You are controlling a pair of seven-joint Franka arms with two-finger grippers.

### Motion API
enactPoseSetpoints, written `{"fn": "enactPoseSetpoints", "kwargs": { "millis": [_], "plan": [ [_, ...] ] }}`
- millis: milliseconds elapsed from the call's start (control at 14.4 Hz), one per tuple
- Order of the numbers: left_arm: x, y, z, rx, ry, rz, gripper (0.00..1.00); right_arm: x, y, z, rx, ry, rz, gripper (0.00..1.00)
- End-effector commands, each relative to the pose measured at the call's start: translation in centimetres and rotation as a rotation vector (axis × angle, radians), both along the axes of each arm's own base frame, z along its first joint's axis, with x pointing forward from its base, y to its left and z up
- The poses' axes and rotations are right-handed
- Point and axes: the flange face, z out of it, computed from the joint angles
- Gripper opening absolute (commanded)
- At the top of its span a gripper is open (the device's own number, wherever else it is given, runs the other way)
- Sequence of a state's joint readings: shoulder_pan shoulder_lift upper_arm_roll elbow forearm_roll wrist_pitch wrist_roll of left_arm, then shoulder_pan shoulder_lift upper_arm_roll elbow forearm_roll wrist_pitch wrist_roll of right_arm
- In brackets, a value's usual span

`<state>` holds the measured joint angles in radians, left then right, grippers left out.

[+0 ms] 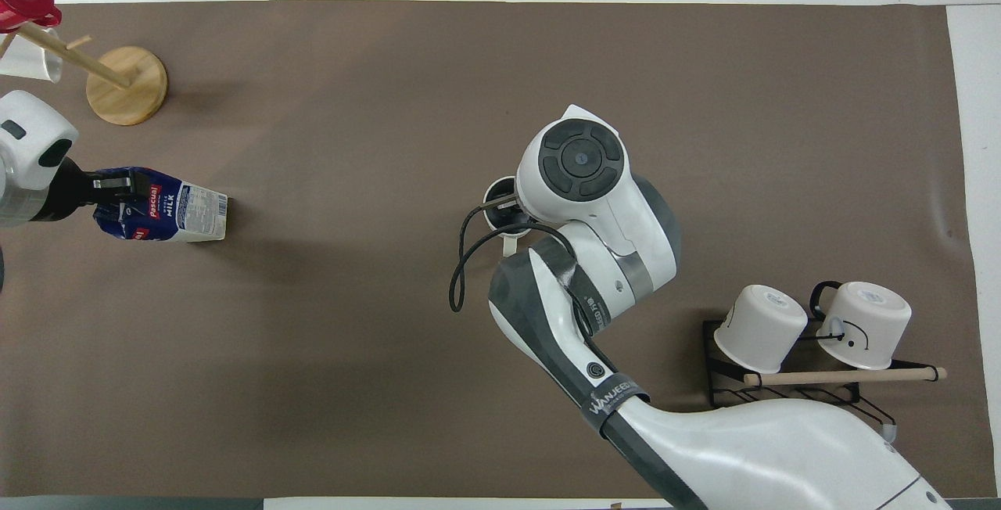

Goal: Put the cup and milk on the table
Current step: 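Set the mug at table center while the left gripper carries the carton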

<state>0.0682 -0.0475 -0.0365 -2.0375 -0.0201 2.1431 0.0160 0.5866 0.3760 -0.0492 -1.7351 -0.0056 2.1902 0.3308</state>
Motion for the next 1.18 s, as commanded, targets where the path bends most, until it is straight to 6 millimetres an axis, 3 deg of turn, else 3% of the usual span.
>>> {"fn": "enactPoseSetpoints", "kwargs": {
  "millis": [0, 69, 278, 347, 417, 486, 556, 764, 903, 1111],
  "plan": [
    [0.4, -1.2, 3.9, 0.02, 0.015, -0.026, 0.0, -0.3, -1.2, -0.5, -0.018, -0.02, 0.004, 0.0],
    [0.4, -3.1, 5.0, 0.051, 0.026, -0.07, 0.0, -0.5, -1.3, -0.9, -0.012, -0.037, 0.009, 0.0],
    [0.3, -9.6, 5.1, 0.108, 0.01, -0.041, 0.0, -1.0, -1.5, -1.8, 0.001, -0.061, 0.04, 0.0],
    [0.0, -11.8, 5.2, 0.1, 0.001, -0.037, 0.0, -1.0, -1.5, -1.8, 0.0, -0.06, 0.038, 0.4],
    [-0.5, -14.2, 5.2, 0.093, -0.003, -0.036, 0.0, -1.0, -1.4, -1.6, 0.001, -0.06, 0.034, 0.99],
    [-1.1, -16.8, 5.2, 0.082, -0.009, -0.016, 0.0, -0.7, -1.4, -0.7, 0.008, -0.068, 0.026, 1.0],
    [-1.7, -19.5, 4.9, 0.073, -0.013, -0.001, 0.0, -0.3, -2.4, 1.8, 0.024, -0.095, 0.008, 1.0],
    [-2.6, -25.9, 4.8, 0.046, -0.027, 0.018, 0.0, 0.4, -7.2, 8.9, 0.02, -0.09, -0.069, 1.0],
    [-2.7, -29.6, 4.3, 0.028, -0.028, 0.046, 0.0, 1.0, -10.9, 12.9, 0.012, -0.078, -0.13, 1.0],
    [-2.4, -35.8, 2.7, 0.009, -0.023, 0.084, 0.0, 1.4, -19.0, 17.9, 0.016, -0.096, -0.248, 1.0]
  ]
}}
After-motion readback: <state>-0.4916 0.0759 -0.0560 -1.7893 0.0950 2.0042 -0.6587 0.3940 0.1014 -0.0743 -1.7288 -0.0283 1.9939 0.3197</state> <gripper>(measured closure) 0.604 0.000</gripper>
